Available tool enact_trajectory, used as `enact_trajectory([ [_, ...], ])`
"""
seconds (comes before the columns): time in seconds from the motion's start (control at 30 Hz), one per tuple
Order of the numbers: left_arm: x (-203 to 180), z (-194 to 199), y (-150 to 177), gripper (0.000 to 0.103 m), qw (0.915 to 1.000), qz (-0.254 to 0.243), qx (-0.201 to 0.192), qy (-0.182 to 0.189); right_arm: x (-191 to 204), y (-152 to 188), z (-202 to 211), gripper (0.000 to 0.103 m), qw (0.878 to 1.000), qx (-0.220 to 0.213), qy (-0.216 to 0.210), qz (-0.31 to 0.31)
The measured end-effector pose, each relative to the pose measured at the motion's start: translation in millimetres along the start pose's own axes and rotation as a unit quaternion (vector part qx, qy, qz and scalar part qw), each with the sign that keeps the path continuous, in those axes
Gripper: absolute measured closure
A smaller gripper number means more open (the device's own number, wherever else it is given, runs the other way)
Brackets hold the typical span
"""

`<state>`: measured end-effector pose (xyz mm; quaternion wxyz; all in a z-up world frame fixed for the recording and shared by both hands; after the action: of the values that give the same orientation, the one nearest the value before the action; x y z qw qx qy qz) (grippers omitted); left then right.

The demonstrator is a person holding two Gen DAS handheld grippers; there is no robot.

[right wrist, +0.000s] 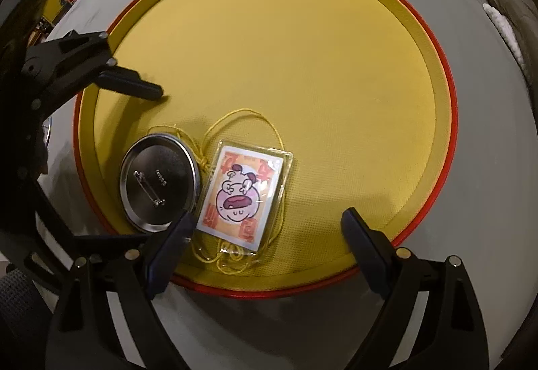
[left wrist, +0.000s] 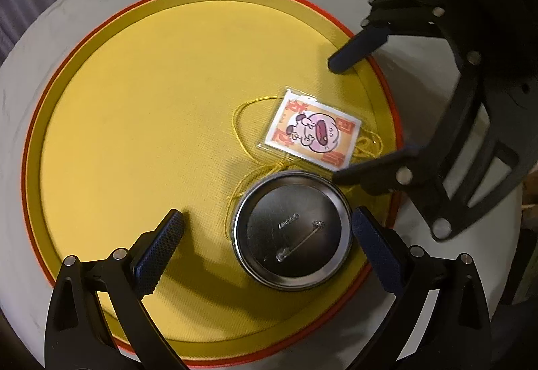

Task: Organize jewelry
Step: 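Grasp the orange card holder with the right tool while the left tool grasps the last badge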

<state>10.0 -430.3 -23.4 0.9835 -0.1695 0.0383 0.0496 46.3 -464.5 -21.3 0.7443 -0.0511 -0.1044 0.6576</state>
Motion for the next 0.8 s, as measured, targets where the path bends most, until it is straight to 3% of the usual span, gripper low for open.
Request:
enact_trajectory([
  [0.13, 4, -1, 1, 0.005, 1.0000, -0.008, -0.002, -0.005, 6, 2, -2, 0.018, 0.999, 0.001, 0.027, 0.025],
  [0.53, 2, -1, 5, 0.006, 0.9998, -0.013, -0.012, 0.000, 10, 2, -3, 0.024, 0.999, -0.016, 0.028, 0.020],
  [0.7, -1, 3, 11, 0.009, 0.9996, -0.017, -0.021, 0.000, 6, 3, 5, 0.049, 0.999, -0.030, 0.028, 0.017],
  [0.8, -2, 10, 15, 0.023, 0.9992, -0.023, -0.032, 0.005, 13, 2, 7, 0.057, 0.999, -0.035, 0.029, 0.013],
])
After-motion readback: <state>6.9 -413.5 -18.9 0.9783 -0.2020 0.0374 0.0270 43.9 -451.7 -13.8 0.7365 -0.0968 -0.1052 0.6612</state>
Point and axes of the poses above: each gripper's, at about its wrist camera, not at the fingertips, and z roughly against the way its jaws point, x to its left, y to its underside, the point moved 1 cm from there along -z, roughly the way its jaws point, and after that the axes turned 2 degrees about y, right-handed, at the moved point
